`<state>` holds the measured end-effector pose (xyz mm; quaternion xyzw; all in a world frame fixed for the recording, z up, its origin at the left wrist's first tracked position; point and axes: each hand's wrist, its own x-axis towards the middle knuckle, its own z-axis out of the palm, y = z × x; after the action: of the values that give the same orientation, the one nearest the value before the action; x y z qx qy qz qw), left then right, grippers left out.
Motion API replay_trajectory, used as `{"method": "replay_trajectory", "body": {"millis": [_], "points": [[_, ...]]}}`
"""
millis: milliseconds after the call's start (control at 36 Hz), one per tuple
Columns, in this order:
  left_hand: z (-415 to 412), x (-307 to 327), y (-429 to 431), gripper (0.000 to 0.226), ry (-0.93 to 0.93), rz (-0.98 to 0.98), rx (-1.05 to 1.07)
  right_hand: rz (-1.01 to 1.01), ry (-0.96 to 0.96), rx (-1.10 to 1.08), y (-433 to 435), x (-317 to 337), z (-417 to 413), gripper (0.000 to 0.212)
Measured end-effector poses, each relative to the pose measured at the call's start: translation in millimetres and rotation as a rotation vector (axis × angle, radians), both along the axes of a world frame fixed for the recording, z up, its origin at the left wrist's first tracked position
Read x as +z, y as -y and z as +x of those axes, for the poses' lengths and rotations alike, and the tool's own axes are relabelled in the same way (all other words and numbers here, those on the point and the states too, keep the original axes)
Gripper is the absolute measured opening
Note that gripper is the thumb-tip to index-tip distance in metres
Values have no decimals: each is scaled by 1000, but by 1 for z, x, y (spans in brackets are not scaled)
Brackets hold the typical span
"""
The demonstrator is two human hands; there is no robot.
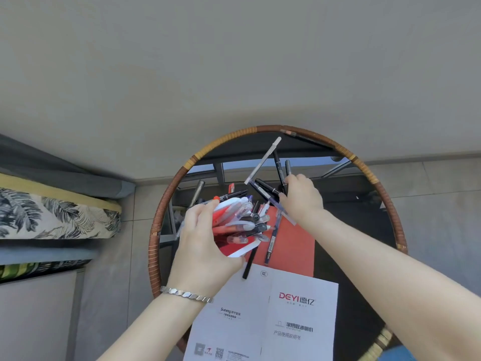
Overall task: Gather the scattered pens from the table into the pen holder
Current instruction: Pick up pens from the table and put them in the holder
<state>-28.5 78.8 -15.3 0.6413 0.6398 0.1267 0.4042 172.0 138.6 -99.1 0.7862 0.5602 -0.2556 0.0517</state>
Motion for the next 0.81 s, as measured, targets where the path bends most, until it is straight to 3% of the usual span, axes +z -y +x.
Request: {"method": "replay_trajectory", "body": {"millis": [111, 278, 389, 500, 583, 694, 806], "points": [[-2, -2, 1, 92, -12, 9, 8, -22, 158, 63, -8, -17, -4, 27], [1, -2, 2, 92, -8, -13, -5, -23, 76, -140, -14, -22, -7, 26], [4, 0, 2, 91, -6, -35, -5, 51, -343, -311, -1, -1, -5, 6], [8, -1, 1, 90, 26, -63, -2, 21, -701, -371, 31, 49, 3, 24], [13, 0, 1, 90, 17, -68, -18, -52, -881, -316, 57, 98, 15, 21], [21, 1, 5, 91, -16, -64, -71, 3, -740, 26, 84, 155, 29, 24], [32, 5, 14, 90, 5, -46, -121, -169, -414, 256, 89, 184, 26, 22]]}}
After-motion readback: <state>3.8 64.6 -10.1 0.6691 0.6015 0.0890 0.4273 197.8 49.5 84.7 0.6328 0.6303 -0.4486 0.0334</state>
